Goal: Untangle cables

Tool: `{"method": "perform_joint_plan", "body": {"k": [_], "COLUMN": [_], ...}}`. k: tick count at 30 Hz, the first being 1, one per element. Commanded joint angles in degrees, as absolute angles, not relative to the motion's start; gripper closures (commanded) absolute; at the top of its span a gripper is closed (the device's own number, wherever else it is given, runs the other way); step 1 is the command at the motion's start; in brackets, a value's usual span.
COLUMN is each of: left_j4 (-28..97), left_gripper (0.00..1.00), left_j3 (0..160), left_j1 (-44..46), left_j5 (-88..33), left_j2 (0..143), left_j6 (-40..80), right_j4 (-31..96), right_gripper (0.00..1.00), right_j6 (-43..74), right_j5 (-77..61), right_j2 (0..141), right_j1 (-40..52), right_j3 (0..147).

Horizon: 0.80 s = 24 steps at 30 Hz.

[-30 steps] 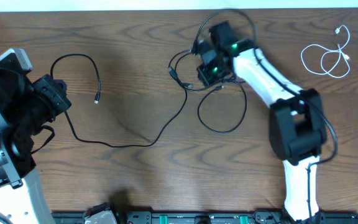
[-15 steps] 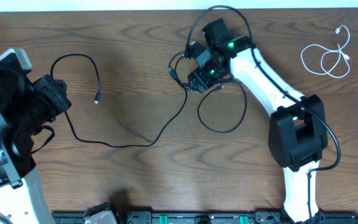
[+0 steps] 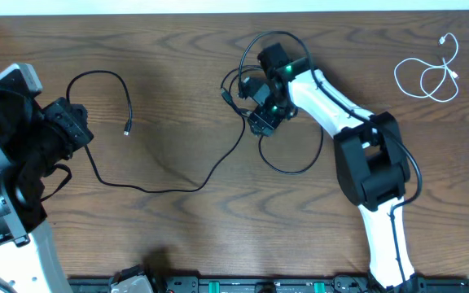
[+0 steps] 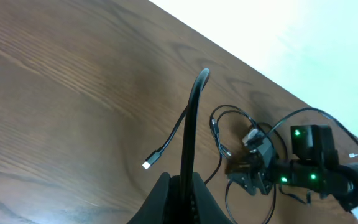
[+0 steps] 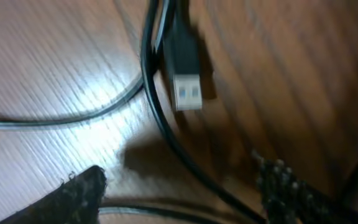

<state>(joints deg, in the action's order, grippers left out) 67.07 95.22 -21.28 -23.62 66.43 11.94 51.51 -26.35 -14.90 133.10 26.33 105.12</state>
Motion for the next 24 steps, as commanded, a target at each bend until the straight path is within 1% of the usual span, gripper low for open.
{"method": "perform_joint_plan", "body": {"k": [1,5,8,14,16,17,24], "left_j4": [67.05,67.05,67.02,67.05,67.05,67.05,67.07], "left_gripper": [0.93,0.93,0.93,0.93,0.93,0.93,0.93], "left_j3": [95.81,95.81,95.81,95.81,95.81,95.81,95.81], "left_j1": [-21.56,-21.56,-21.56,-21.56,-21.56,-21.56,-21.56], "left_j5": [-23.31,-23.31,-23.31,-23.31,-23.33,-23.33,-23.33], "left_j2": [66.35,66.35,66.35,66.35,66.35,66.35,66.35], "left_j6": [11.35,11.35,11.35,11.38,11.38,11.38,11.38], "right_j4": [50.78,50.39,50.59,51.24,51.79,51.96,54.08], "right_gripper": [0.23,0.22,0.23,0.30,0.37,0.39,0.43], "right_j6": [-27.07,-27.05,-27.05,-27.05,-26.89,-26.24,-24.67], "right_j5": [-16.91,-17.12,-17.12,-20.16,-21.65,-21.85,-22.68], "right_j2": [134.63,134.85,134.96,135.04,135.04,135.04,135.04], "right_j1": [26.46,26.85,27.11,27.49,27.46,27.46,27.33], "right_j3": [105.14,105.14,105.14,104.88,104.86,104.86,104.81]}}
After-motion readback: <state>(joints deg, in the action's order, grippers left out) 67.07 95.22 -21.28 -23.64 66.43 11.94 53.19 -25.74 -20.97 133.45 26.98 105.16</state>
